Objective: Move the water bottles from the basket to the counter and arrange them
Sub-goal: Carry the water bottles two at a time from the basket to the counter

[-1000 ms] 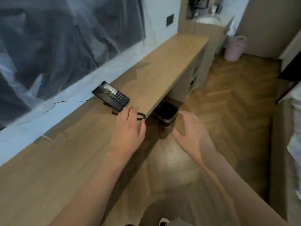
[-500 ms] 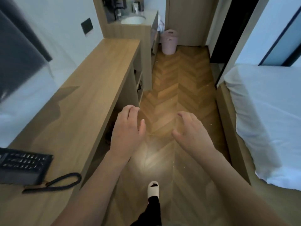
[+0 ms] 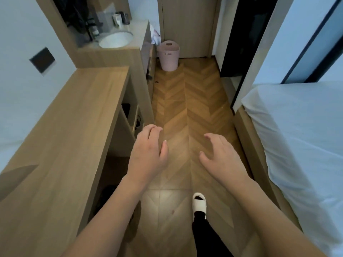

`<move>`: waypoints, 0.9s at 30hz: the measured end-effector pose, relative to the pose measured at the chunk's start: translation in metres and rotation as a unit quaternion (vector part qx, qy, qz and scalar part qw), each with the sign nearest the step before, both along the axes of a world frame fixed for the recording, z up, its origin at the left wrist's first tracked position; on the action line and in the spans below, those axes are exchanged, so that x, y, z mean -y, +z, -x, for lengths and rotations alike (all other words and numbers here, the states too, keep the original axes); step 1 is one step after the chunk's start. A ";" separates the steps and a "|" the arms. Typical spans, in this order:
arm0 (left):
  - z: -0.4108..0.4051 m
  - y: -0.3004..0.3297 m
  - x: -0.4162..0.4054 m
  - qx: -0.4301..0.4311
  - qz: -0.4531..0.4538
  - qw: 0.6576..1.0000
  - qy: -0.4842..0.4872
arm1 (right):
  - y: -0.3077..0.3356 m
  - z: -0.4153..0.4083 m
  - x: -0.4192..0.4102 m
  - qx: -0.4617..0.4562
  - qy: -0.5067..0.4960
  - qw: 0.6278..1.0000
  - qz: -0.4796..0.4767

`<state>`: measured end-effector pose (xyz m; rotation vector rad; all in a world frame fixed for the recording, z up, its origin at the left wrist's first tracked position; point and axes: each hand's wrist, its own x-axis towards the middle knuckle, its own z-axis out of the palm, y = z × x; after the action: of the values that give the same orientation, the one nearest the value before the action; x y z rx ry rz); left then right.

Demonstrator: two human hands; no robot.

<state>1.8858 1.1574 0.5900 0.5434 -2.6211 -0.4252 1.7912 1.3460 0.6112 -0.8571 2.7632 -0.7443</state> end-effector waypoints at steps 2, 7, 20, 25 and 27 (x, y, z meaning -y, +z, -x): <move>0.051 -0.005 0.021 -0.001 0.006 1.000 0.004 | -0.009 0.051 0.019 -0.007 -0.001 1.000 0.014; 0.186 0.007 0.070 -0.001 -0.001 1.000 0.006 | -0.003 0.187 0.071 -0.016 0.001 0.999 0.037; 0.482 -0.003 0.222 0.001 -0.005 1.000 0.008 | -0.011 0.493 0.225 -0.009 0.024 0.999 0.026; 0.610 -0.003 0.304 0.009 -0.010 1.000 -0.015 | -0.006 0.622 0.299 -0.004 0.015 1.000 0.022; 0.662 0.003 0.336 0.005 -0.007 1.000 -0.016 | 0.001 0.672 0.327 -0.010 0.019 1.000 0.011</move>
<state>1.2242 0.8215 0.5928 0.5104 -2.6419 -0.4524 1.1194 1.0193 0.6119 -0.9249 2.7531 -0.7642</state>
